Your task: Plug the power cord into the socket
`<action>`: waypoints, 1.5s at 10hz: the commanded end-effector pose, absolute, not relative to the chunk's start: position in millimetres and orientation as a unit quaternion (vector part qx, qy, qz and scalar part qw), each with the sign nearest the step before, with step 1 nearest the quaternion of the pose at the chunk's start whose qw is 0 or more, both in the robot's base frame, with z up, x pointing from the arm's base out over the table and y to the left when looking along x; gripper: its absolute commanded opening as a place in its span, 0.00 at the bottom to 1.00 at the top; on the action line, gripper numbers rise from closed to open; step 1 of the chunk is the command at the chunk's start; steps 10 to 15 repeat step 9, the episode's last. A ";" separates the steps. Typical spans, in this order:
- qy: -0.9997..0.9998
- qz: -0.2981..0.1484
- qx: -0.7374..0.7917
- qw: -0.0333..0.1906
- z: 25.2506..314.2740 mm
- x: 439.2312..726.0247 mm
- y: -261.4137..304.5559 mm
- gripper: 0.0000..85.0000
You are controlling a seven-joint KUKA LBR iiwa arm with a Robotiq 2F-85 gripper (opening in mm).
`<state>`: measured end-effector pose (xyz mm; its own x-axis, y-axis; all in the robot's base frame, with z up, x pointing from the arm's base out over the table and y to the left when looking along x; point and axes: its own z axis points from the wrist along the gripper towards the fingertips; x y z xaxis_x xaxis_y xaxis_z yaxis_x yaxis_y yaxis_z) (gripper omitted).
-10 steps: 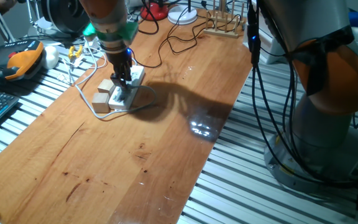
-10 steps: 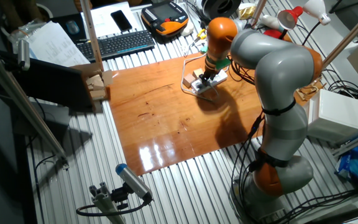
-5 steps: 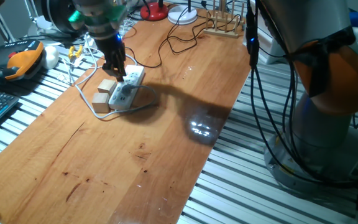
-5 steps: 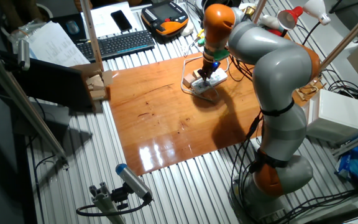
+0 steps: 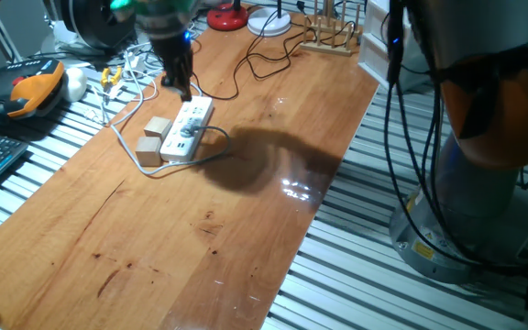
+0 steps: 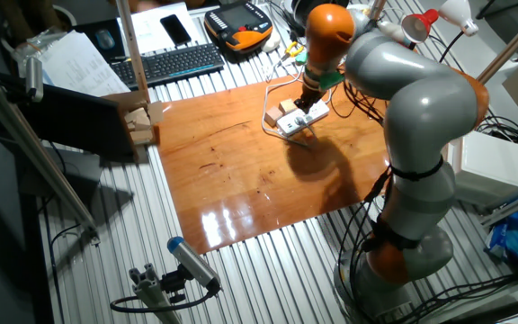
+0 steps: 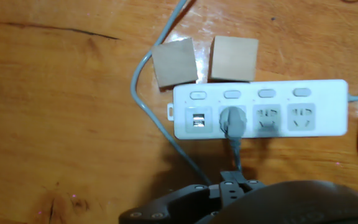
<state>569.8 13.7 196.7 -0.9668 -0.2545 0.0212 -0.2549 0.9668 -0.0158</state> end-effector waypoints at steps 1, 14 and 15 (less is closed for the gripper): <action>-0.991 0.014 0.131 0.009 206.0 568.2 12.9 0.00; -0.991 0.005 0.132 0.000 203.6 566.2 6.2 0.00; -0.991 0.005 0.132 0.000 203.6 566.2 6.2 0.00</action>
